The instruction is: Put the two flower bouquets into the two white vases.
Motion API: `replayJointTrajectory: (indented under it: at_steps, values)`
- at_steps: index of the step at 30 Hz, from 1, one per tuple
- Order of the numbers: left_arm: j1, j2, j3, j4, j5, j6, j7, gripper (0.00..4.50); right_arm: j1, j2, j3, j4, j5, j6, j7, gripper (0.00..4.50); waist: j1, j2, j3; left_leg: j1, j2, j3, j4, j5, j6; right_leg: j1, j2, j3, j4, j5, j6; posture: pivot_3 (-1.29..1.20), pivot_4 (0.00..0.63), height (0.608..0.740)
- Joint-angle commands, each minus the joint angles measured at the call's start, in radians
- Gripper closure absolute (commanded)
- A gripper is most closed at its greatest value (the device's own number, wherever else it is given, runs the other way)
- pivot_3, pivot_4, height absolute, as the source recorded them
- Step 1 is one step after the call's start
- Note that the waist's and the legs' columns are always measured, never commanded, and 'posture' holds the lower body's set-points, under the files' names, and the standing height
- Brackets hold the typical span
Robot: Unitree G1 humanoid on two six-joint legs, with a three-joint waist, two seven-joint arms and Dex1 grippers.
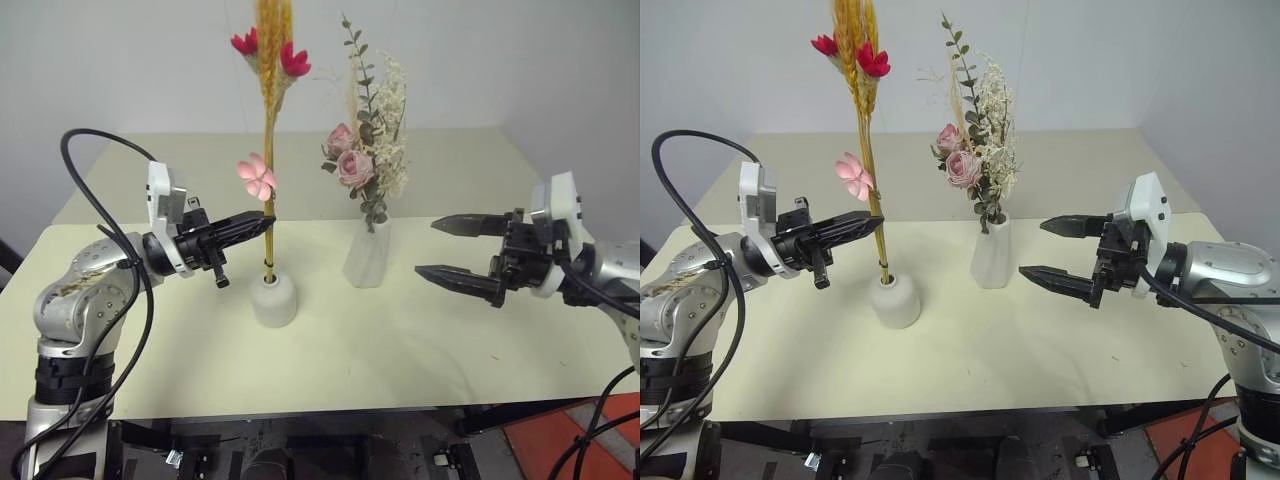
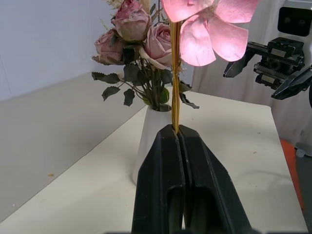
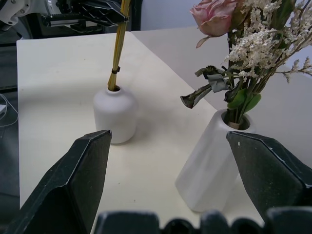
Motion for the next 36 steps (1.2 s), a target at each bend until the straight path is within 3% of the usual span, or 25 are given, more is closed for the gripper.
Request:
replayJointTrajectory:
  at_steps: [1, 32, 36]
  values:
    - [-0.008, 0.002, 0.0, -0.007, 0.003, -0.019, -0.004, 4.47, 0.001, -0.004, -0.036, -0.034, 0.006, -0.017, -0.01, 0.0, 0.0, 0.0, 0.0, 0.0, 0.0, 0.0, 0.0, 0.0, 0.0, 0.0, 0.0, 0.0, 0.0, 0.0, 0.0, 0.0, 0.15, 0.74]
    - [0.094, 0.035, -0.035, -0.061, 0.023, 0.027, -0.002, 4.47, 0.017, -0.001, -0.038, -0.051, 0.003, -0.03, -0.02, 0.0, 0.0, 0.0, 0.0, 0.0, 0.001, 0.0, 0.0, 0.0, 0.0, 0.0, 0.001, 0.0, 0.0, 0.0, 0.0, 0.0, 0.15, 0.74]
    - [0.081, 0.051, -0.034, -0.046, 0.022, 0.047, 0.011, 3.22, 0.013, 0.001, -0.033, -0.048, 0.0, -0.033, -0.019, 0.0, 0.0, 0.0, 0.0, 0.0, 0.001, 0.0, 0.0, 0.0, 0.0, 0.001, 0.0, 0.0, -0.001, 0.0, 0.0, 0.0, 0.15, 0.74]
